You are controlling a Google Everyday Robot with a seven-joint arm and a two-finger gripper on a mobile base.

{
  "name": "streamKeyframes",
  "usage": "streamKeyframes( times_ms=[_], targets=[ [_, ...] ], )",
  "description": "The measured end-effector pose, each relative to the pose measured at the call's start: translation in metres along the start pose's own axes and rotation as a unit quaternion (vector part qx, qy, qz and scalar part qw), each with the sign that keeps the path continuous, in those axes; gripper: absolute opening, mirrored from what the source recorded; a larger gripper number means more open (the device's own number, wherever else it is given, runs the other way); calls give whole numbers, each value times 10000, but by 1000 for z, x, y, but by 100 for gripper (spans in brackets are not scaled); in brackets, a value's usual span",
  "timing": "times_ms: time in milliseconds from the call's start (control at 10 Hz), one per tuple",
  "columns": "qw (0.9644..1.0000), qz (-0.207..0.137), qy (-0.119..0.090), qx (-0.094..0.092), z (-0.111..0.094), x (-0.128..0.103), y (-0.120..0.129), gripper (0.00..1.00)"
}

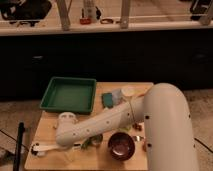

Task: Wipe tray with brush

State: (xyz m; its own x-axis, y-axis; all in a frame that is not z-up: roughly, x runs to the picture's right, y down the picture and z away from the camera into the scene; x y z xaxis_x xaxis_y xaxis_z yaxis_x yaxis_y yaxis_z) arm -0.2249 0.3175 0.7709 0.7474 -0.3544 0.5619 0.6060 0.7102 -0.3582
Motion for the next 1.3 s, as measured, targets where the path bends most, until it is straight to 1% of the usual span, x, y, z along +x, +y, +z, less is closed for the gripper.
streamKeyframes(
  times_ms=[200,300,400,600,900,1100,1300],
  targets=[
    [10000,-12,8,-7,-6,0,0,16],
    [10000,-16,6,-2,-8,0,0,7],
    [10000,-25,24,-2,-8,1,0,1],
    [10000,21,38,-18,-10,2,-2,0],
    [9997,142,185,-63,-23,13,-30,0],
    [9995,203,232,-77,-31,15,-37,0],
    [9996,173,219,-71,-37,14,-42,0]
  ],
)
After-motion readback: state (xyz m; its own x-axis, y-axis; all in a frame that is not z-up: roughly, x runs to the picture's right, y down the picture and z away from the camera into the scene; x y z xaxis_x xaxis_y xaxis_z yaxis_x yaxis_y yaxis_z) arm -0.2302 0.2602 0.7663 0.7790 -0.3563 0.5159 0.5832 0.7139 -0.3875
